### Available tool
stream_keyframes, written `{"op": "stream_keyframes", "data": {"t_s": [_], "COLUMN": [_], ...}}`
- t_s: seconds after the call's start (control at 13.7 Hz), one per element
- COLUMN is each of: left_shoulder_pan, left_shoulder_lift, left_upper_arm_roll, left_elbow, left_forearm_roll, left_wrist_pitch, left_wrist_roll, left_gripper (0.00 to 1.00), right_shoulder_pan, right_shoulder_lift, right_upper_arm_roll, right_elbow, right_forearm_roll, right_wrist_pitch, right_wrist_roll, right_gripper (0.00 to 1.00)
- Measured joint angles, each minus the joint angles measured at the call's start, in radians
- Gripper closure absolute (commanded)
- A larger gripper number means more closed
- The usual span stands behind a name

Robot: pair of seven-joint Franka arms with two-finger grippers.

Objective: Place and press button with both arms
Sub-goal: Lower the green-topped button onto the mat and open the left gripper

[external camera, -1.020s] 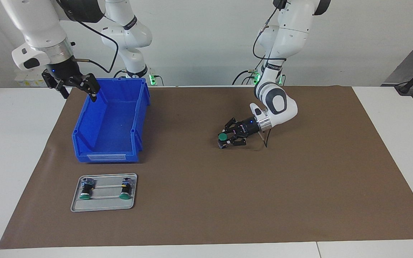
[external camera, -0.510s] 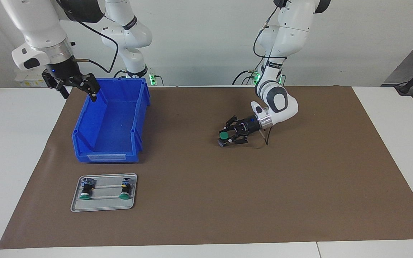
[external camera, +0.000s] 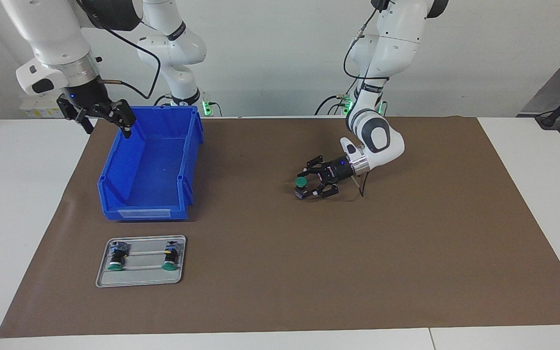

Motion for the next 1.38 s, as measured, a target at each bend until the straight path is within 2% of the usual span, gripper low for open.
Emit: {"op": "stream_keyframes", "data": {"t_s": [0.15,0.36,1.09,1.38], "left_shoulder_pan": [0.000,0.000,0.015,0.022], "left_shoulder_lift": [0.000,0.000,-0.003,-0.003], "left_upper_arm_roll": [-0.002,-0.003,0.001,0.001], "left_elbow": [0.000,0.000,0.071,0.168], "left_forearm_roll": [0.000,0.000,-0.004,-0.007], "left_wrist_pitch": [0.000,0.000,-0.012,-0.036], "left_wrist_roll": [0.000,0.001,-0.054,-0.212], "left_gripper": [0.18,0.02,0.02,0.01], "right_shoulder_pan": [0.000,0.000,0.000,0.000], "right_shoulder_lift": [0.000,0.000,0.000,0.000], "right_upper_arm_roll": [0.000,0.000,0.000,0.000], "right_elbow": [-0.001,-0.002,-0.003,-0.003], "right_forearm_roll": [0.000,0.000,0.000,0.000], "right_wrist_pitch": [0.000,0.000,0.000,0.000], "right_wrist_roll": [0.000,0.000,0.000,0.000], "right_gripper": [0.00,0.00,0.00,0.00]}}
